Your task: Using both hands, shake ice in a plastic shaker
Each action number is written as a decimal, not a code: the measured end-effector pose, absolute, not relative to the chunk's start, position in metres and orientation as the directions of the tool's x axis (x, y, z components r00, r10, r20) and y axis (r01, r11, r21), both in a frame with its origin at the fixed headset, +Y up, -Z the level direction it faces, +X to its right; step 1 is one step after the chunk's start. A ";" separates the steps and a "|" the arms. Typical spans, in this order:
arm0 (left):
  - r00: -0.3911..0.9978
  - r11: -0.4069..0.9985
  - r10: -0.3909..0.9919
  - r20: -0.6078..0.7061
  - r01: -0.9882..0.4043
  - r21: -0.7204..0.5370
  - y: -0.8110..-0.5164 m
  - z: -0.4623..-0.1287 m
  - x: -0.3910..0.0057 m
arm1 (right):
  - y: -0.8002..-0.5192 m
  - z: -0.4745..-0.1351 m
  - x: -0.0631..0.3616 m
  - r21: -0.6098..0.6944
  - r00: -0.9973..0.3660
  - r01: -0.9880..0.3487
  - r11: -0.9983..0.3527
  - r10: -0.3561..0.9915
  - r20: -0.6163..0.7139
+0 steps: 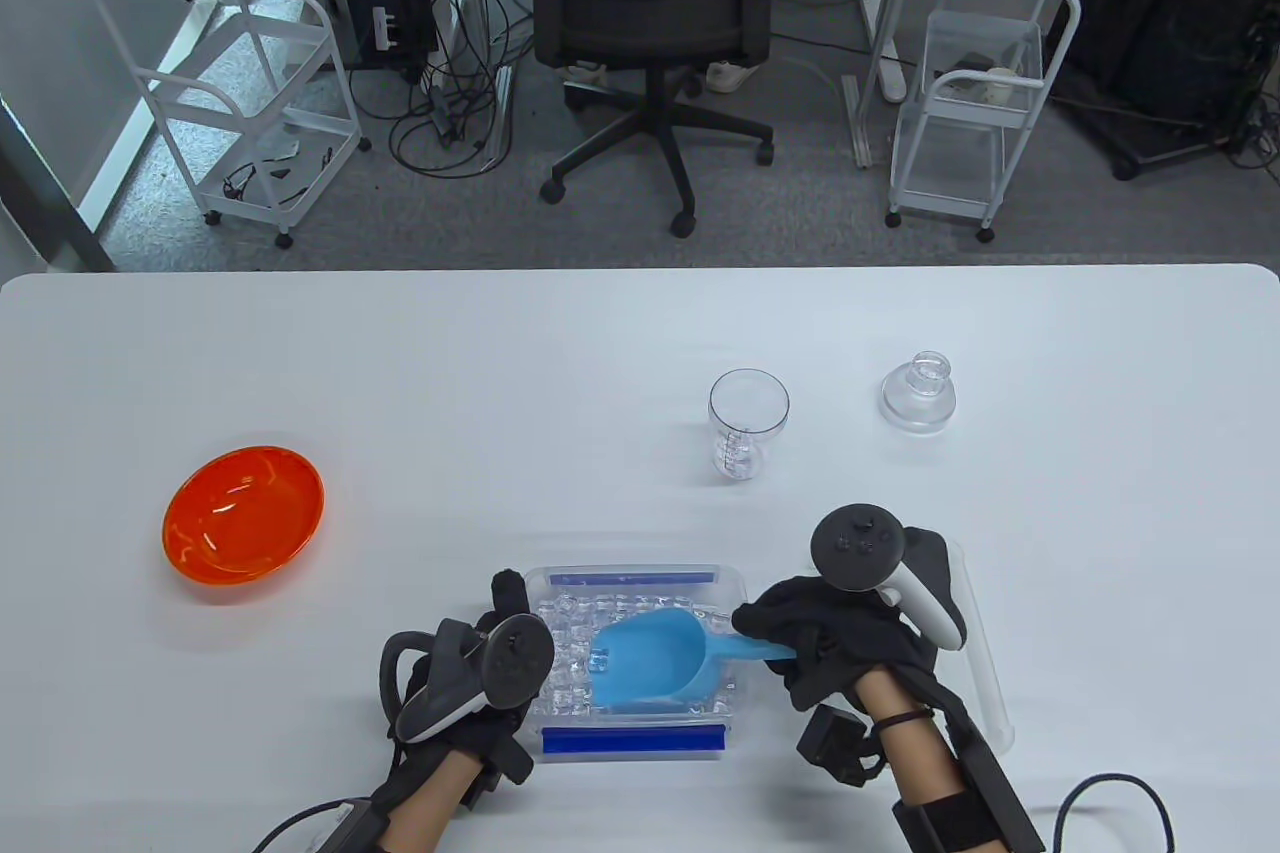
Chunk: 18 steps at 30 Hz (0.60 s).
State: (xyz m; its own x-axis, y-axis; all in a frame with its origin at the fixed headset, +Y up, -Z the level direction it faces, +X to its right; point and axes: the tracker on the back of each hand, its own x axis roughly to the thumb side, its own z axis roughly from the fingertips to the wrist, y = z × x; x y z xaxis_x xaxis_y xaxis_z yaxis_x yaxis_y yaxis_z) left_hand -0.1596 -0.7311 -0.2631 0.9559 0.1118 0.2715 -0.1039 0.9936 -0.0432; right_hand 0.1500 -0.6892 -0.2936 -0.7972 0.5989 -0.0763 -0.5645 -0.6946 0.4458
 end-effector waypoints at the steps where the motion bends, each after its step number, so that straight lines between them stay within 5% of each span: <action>1: 0.956 0.993 0.114 0.271 -0.106 -0.044 -0.731 -0.263 -0.159 | -0.690 -0.289 0.148 0.445 -0.805 -0.561 -0.698 0.586 -0.094; 3: 0.956 0.994 0.110 0.271 -0.102 -0.043 -0.731 -0.263 -0.159 | -0.690 -0.279 0.146 0.430 -0.786 -0.605 -0.670 0.588 -0.190; 18: 0.955 0.994 0.104 0.276 -0.095 -0.046 -0.731 -0.264 -0.159 | -0.719 -0.275 0.155 0.447 -0.722 -0.671 -0.591 0.658 -0.213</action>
